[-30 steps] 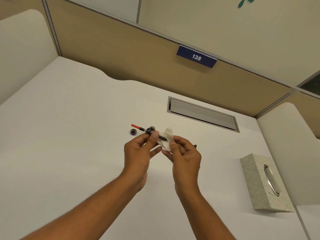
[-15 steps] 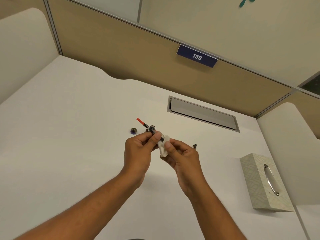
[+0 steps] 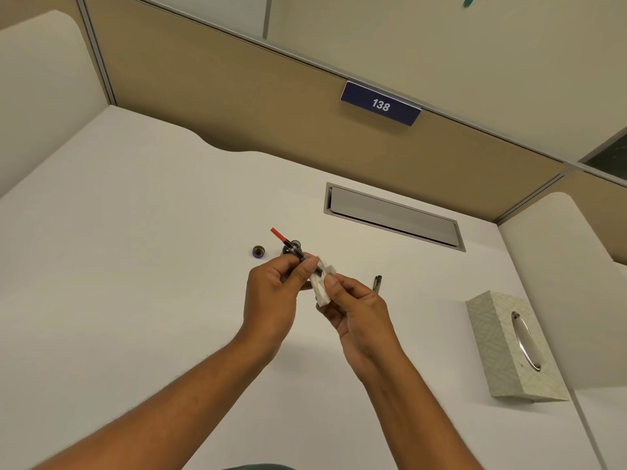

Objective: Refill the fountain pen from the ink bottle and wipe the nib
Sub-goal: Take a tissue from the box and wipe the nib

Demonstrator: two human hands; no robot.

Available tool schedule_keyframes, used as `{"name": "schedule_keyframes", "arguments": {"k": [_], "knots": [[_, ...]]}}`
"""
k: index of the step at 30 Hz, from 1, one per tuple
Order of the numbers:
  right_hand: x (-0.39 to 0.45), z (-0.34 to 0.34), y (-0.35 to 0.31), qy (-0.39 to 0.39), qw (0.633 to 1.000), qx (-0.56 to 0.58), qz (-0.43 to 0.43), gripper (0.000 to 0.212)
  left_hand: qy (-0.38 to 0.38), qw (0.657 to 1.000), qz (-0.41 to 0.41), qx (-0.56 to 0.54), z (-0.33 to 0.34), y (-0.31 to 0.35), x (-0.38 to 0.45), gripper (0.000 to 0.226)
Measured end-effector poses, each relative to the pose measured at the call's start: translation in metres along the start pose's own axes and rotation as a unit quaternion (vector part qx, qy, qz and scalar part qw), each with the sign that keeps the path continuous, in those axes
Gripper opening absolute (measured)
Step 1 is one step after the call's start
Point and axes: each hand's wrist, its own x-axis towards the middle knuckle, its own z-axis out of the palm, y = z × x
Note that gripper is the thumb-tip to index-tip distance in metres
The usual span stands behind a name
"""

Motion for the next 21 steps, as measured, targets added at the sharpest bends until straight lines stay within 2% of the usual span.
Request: {"name": "schedule_keyframes", "arguments": {"k": [3, 5, 8, 11, 14, 17, 21], "knots": [[-0.003, -0.005, 0.007, 0.06, 0.998, 0.016, -0.013, 0.012, 0.029, 0.999, -0.02, -0.028, 0.001, 0.0, -0.001, 0.023], [-0.006, -0.01, 0.01, 0.097, 0.994, 0.005, -0.042, 0.014, 0.021, 0.994, -0.07, -0.079, 0.001, 0.004, -0.002, 0.03], [-0.009, -0.014, 0.012, 0.1, 0.992, 0.013, -0.082, 0.02, -0.052, 0.966, -0.176, -0.181, 0.0, 0.009, -0.009, 0.032], [-0.013, -0.014, 0.011, 0.088, 0.99, -0.007, -0.107, 0.022, -0.125, 0.945, -0.225, -0.203, 0.003, 0.008, -0.021, 0.021], [-0.016, -0.012, 0.014, 0.082, 0.988, -0.065, -0.115, 0.019, -0.135, 0.946, -0.224, -0.189, 0.008, 0.007, -0.029, 0.022], [-0.019, -0.01, 0.015, 0.074, 0.99, -0.051, -0.106, 0.013, -0.112, 0.959, -0.202, -0.165, 0.009, 0.005, -0.031, 0.024], [-0.02, -0.012, 0.018, 0.009, 0.995, -0.049, -0.081, 0.014, -0.067, 0.974, -0.173, -0.126, 0.013, 0.004, -0.034, 0.028]]}}
